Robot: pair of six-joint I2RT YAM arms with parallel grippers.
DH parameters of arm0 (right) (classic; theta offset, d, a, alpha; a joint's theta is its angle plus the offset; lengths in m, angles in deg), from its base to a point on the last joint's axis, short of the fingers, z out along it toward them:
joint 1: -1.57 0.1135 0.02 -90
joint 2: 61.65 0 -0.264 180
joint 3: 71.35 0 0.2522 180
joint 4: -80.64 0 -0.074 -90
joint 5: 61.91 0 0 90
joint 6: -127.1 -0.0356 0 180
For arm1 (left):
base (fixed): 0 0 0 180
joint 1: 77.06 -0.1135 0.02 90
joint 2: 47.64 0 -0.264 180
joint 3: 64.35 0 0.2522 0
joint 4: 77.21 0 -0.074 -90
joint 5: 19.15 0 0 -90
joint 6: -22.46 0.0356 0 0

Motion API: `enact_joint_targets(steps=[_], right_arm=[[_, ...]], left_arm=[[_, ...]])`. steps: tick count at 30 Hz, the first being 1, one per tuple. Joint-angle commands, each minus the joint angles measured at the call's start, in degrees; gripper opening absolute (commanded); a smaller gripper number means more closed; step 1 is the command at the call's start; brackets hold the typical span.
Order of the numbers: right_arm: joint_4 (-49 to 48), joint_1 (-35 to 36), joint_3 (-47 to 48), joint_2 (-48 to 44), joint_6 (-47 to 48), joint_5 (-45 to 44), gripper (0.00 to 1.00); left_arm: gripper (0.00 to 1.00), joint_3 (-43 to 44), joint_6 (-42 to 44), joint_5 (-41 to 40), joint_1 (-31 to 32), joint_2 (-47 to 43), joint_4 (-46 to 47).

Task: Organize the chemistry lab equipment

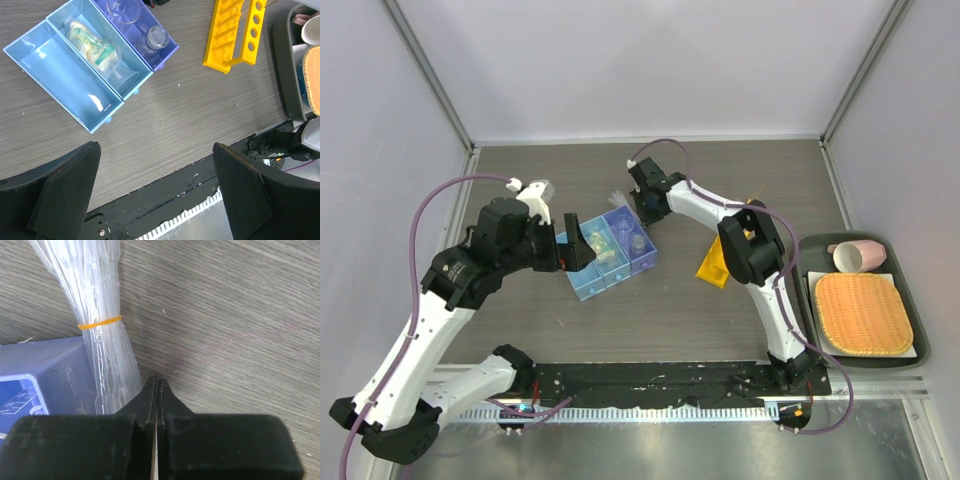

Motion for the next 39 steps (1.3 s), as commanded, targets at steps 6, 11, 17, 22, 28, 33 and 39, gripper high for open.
enact_joint_targets(steps=[6, 11, 17, 22, 28, 33, 39], right_arm=[[1.81, 4.37, 0.2, -8.19, 0.41, -7.34, 0.01], [3.56, 7.79, -0.33, -9.42, -0.29, -10.42, 0.2], [5.33, 11.23, -1.64, -10.38, -2.05, -14.2, 0.5], [5.15, 13.25, -3.93, -11.44, -3.37, -14.29, 0.51], [4.54, 13.69, -3.58, -11.44, -3.64, -17.62, 0.51], [5.85, 12.55, 1.59, -9.87, -2.05, -18.42, 0.52], [8.32, 8.69, 7.66, -5.83, -0.56, -17.28, 0.53]], left_arm=[[1.0, 1.03, -0.7, 1.33, 0.04, -0.96, 1.94], [1.0, 0.85, -1.14, 1.59, 0.04, -1.67, 1.76], [1.0, 0.5, -2.1, 2.21, 0.04, -3.16, 1.41], [1.0, 0.15, -2.63, 2.12, -0.04, -4.92, 0.62], [1.0, -0.64, -2.63, 1.6, -0.04, -6.85, -0.26], [1.0, -1.52, -2.54, 1.77, -0.04, -7.29, -0.35], [1.0, -2.14, -1.84, 1.95, -0.04, -6.94, -0.7]])
